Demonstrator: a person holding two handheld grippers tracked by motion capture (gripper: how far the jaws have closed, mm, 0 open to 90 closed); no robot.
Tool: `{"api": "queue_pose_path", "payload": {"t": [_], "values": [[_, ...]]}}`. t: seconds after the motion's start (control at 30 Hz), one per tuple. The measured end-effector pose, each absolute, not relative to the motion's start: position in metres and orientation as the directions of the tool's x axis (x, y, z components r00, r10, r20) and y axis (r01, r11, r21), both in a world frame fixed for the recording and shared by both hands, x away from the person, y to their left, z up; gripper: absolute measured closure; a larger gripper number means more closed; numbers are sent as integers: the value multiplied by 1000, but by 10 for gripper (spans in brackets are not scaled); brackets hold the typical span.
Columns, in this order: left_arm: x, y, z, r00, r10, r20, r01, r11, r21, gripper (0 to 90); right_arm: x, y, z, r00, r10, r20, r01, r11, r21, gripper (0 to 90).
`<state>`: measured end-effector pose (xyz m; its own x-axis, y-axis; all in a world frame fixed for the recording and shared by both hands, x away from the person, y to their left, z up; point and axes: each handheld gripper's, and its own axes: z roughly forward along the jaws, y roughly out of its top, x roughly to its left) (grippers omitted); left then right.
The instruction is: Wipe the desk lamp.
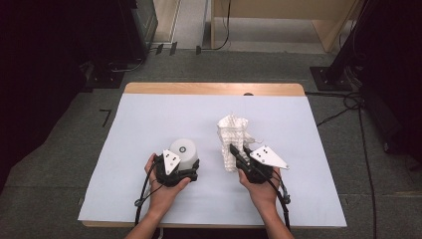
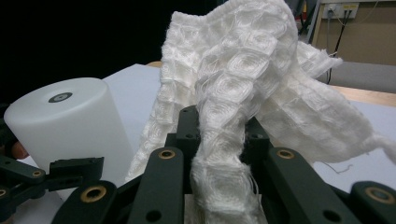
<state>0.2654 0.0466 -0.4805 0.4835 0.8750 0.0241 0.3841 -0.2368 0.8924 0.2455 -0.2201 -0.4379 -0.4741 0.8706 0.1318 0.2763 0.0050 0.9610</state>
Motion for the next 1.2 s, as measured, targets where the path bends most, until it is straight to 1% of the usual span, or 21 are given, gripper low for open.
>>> {"api": "queue_pose_path", "payload": {"t": [0.13, 0.23, 0.3, 0.37, 0.4, 0.43, 0.47, 0.5, 0.6, 0.77, 0.97, 1.07, 1.13, 1.2], "values": [[267, 51, -480, 509, 861, 16, 380, -241, 893, 84, 245, -219, -438, -478, 869, 131, 277, 7, 961, 749], [269, 55, -480, 537, 844, -9, 382, -233, 894, 84, 245, -218, -438, -483, 866, 131, 276, 9, 961, 750], [271, 62, -478, 576, 815, -55, 387, -213, 897, 85, 245, -217, -438, -484, 865, 132, 276, 8, 961, 750], [273, 70, -473, 647, 755, -110, 370, -184, 911, 85, 244, -216, -436, -502, 852, 145, 276, -1, 961, 752], [273, 70, -473, 647, 755, -110, 370, -184, 911, 85, 244, -216, -436, -502, 852, 145, 276, -1, 961, 752], [273, 72, -468, 703, 698, -134, 361, -189, 913, 85, 241, -212, -429, -557, 814, 164, 270, -10, 963, 751], [273, 72, -468, 703, 698, -134, 361, -189, 913, 85, 241, -212, -429, -557, 814, 164, 270, -10, 963, 751], [272, 72, -465, 749, 645, -153, 352, -192, 916, 86, 236, -205, -422, -600, 788, 137, 233, 9, 972, 751], [270, 70, -461, 793, 583, -178, 348, -193, 917, 86, 229, -196, -413, -641, 759, 113, 200, 23, 980, 751], [268, 67, -457, 821, 528, -218, 356, -173, 918, 86, 223, -184, -410, -660, 748, 71, 160, 48, 986, 751], [267, 69, -451, 831, 506, -233, 352, -153, 924, 86, 225, -177, -420, -667, 743, 62, 179, 80, 981, 752], [271, 79, -446, 823, 499, -271, 368, -106, 924, 86, 229, -174, -430, -669, 740, 62, 202, 100, 974, 753], [273, 82, -445, 818, 502, -281, 373, -91, 923, 86, 229, -174, -433, -669, 741, 59, 208, 110, 972, 753], [276, 93, -440, 802, 516, -303, 383, -54, 922, 86, 231, -169, -444, -669, 742, 49, 226, 141, 964, 754]]}}
